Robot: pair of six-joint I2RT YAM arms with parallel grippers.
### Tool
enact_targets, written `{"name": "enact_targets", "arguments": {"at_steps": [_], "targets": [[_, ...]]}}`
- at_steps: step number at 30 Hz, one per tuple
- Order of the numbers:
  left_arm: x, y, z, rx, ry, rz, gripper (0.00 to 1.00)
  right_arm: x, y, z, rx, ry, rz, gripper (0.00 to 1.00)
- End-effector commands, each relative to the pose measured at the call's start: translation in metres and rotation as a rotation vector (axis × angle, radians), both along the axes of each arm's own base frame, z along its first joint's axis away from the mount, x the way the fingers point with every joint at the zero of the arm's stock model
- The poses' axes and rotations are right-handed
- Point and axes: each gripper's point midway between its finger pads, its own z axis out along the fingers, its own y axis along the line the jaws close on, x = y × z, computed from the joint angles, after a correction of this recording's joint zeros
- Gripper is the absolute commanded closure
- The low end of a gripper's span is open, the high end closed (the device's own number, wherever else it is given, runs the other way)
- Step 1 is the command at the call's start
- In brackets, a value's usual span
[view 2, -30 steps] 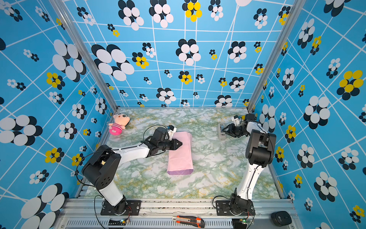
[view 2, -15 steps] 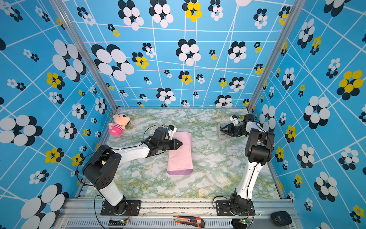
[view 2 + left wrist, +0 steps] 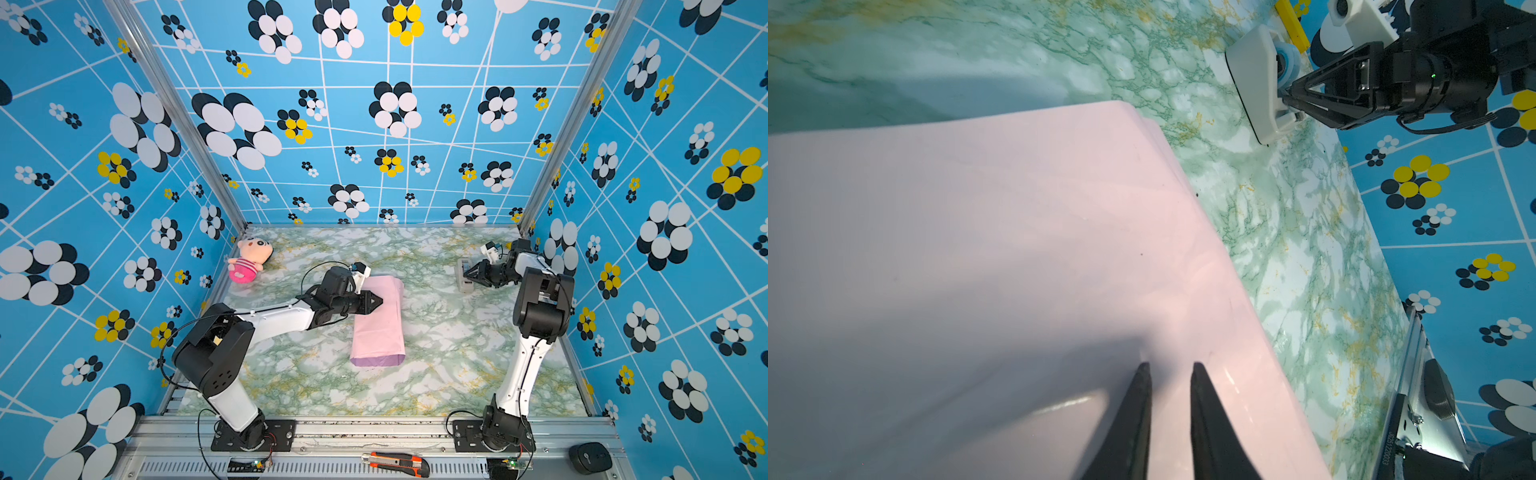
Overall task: Wrap a gift box in wrapping paper
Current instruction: Tear off the tape with the cutter.
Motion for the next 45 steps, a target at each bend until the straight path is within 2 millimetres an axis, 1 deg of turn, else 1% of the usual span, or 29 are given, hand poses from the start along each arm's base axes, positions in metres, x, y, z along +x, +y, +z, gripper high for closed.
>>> {"name": "enact_targets", "arguments": {"at_steps": [1, 4, 9, 10, 12, 16, 20, 24, 27, 30, 32, 33, 34, 37, 40, 45], "targets": [[-0.036, 0.039, -0.087, 0.250, 0.222, 0.040, 0.79, -0.009, 0.001, -0.008, -0.024, 0.049, 0.016, 0.84], [-0.035, 0.039, -0.086, 0.250, 0.219, 0.041, 0.79, -0.008, 0.000, -0.006, -0.025, 0.051, 0.008, 0.90], [-0.035, 0.038, -0.085, 0.249, 0.217, 0.039, 0.79, -0.003, 0.002, 0.005, 0.006, 0.033, -0.013, 0.95], [-0.035, 0.038, -0.085, 0.249, 0.217, 0.039, 0.79, 0.000, 0.002, 0.021, 0.008, -0.002, -0.016, 0.96], [-0.034, 0.038, -0.085, 0.251, 0.215, 0.039, 0.79, 0.001, 0.004, 0.030, 0.024, -0.018, -0.020, 1.00], [-0.035, 0.038, -0.086, 0.252, 0.215, 0.039, 0.79, 0.000, 0.008, 0.046, 0.057, -0.033, -0.028, 1.00], [-0.035, 0.039, -0.086, 0.252, 0.216, 0.041, 0.79, -0.008, 0.008, 0.046, 0.051, -0.003, -0.037, 1.00], [-0.035, 0.039, -0.087, 0.251, 0.217, 0.040, 0.79, -0.018, 0.002, 0.040, 0.052, 0.063, -0.081, 1.00], [-0.036, 0.038, -0.087, 0.249, 0.218, 0.038, 0.79, -0.028, 0.003, 0.035, 0.051, 0.099, -0.090, 1.00], [-0.036, 0.038, -0.087, 0.247, 0.217, 0.037, 0.79, -0.033, -0.002, 0.028, 0.000, 0.110, -0.110, 1.00], [-0.037, 0.038, -0.088, 0.249, 0.220, 0.036, 0.79, -0.030, -0.010, 0.025, -0.055, 0.093, -0.133, 0.85], [-0.037, 0.038, -0.088, 0.248, 0.219, 0.035, 0.79, -0.027, -0.011, 0.028, -0.064, 0.065, -0.132, 0.74], [-0.037, 0.038, -0.088, 0.249, 0.220, 0.034, 0.79, -0.022, -0.013, 0.028, -0.072, 0.043, -0.136, 0.69], [-0.037, 0.038, -0.088, 0.248, 0.219, 0.035, 0.79, -0.006, -0.016, 0.032, -0.078, -0.020, -0.135, 0.68], [-0.037, 0.038, -0.088, 0.248, 0.220, 0.039, 0.79, 0.005, -0.015, 0.028, -0.060, -0.028, -0.120, 0.63], [-0.037, 0.039, -0.088, 0.251, 0.218, 0.039, 0.79, 0.012, -0.005, 0.019, -0.052, -0.017, -0.067, 0.61]]}}
